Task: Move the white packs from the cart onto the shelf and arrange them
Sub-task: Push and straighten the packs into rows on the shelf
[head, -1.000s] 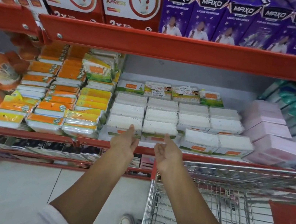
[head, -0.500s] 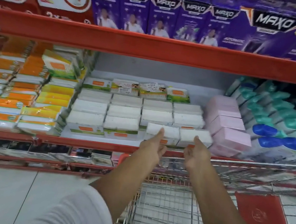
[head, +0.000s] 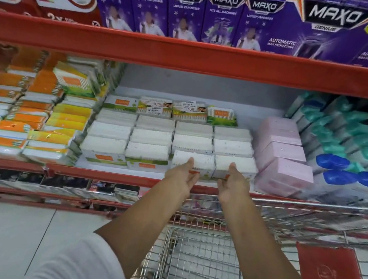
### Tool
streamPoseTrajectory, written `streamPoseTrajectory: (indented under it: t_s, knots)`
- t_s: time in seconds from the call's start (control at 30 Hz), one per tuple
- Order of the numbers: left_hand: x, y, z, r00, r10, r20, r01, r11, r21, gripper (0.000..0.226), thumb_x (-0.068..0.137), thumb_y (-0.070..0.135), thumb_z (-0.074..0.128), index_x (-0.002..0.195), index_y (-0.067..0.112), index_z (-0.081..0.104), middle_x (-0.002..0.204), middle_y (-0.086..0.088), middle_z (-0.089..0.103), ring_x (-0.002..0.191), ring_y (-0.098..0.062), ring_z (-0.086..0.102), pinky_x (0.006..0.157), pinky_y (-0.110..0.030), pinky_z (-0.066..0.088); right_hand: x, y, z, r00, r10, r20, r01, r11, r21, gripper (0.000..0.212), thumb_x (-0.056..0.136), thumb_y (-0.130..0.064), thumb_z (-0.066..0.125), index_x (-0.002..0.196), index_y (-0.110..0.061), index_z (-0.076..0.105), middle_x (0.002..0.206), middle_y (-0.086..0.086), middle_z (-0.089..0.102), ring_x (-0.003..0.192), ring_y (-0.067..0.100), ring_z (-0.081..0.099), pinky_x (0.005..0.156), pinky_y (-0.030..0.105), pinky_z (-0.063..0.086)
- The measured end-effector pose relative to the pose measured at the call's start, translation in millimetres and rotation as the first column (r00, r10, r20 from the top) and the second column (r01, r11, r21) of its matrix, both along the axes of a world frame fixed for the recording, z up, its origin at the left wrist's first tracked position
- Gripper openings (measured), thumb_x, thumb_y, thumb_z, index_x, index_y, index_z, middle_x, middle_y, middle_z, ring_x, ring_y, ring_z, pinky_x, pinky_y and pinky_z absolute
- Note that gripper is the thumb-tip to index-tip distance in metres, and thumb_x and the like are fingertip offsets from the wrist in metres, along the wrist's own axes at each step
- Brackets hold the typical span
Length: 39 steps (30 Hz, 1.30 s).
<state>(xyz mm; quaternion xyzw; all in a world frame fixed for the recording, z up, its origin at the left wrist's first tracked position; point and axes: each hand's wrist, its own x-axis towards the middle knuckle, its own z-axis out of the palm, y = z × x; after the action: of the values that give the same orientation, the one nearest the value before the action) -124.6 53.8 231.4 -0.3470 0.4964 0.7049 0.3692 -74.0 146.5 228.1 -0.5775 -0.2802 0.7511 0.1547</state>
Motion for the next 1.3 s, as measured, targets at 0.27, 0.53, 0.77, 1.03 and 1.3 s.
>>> streamPoseTrajectory:
  t_s: [0.27,0.53,0.77,1.03,1.3]
  knots:
    - [-3.9,-9.5,1.5,0.996,-0.078,-0.049,0.082,0.993,0.082,0.038,0.087,0.016,0.069,0.117,-0.004,0.056,0.11,-0.017,0.061,0.083,-0.019,0.063,0.082,-0.029,0.057,7.7,-14.7,9.8,0.999,0.046,-0.022,-0.046,0.999,-0.007,0.04,0.095,-0.026,0.06,0.129,-0.005,0.054,0.13,0.004,0.055,0.121,0.021,0.052,0.105,0.029,0.04]
    - [-38.4,-114.4,33.7,0.41,-0.733,-0.543,0.375,0.678,-0.632,0.057,0.067,0.026,0.086,0.117,0.009,0.063,0.102,-0.006,0.072,0.092,-0.017,0.068,0.084,-0.032,0.057,-2.4,-68.5,17.3,0.861,0.424,0.28,-0.478,0.489,0.729,0.045,0.087,-0.011,0.067,0.129,-0.016,0.052,0.121,0.004,0.053,0.117,0.022,0.052,0.098,0.03,0.042]
    - [-140.3,-172.8,41.5,-0.281,-0.917,0.284,-0.089,-0.269,-0.959,0.128,0.062,0.058,0.079,0.153,0.016,0.0,0.161,-0.01,0.002,0.148,-0.026,0.005,0.119,-0.041,0.011,-81.6,-84.6,32.3,0.194,0.487,0.851,-0.758,-0.476,0.445,0.113,0.07,-0.034,0.083,0.154,-0.016,0.009,0.161,0.009,0.01,0.148,0.023,0.01,0.117,0.034,0.023]
    - [-192.2,-177.8,38.1,-0.459,-0.791,0.404,-0.009,-0.451,-0.893,0.146,0.052,0.062,0.083,0.151,0.017,-0.014,0.161,-0.003,-0.011,0.148,-0.02,-0.002,0.119,-0.04,0.013,-132.8,-84.3,28.7,-0.123,-0.026,0.992,-0.652,-0.751,-0.101,0.149,0.054,-0.053,0.087,0.151,-0.007,-0.017,0.161,0.013,-0.016,0.149,0.028,-0.01,0.122,0.04,0.005]
    - [-192.8,-182.0,26.6,-0.458,-0.823,0.336,-0.063,-0.347,-0.936,0.135,0.053,0.068,0.078,0.153,0.024,0.0,0.161,0.001,0.009,0.143,-0.02,0.025,0.104,-0.033,0.041,-130.1,-79.4,36.8,-0.199,-0.034,0.979,-0.588,-0.795,-0.147,0.139,0.062,-0.043,0.085,0.151,-0.004,-0.014,0.162,0.011,-0.007,0.149,0.024,0.009,0.116,0.035,0.031]
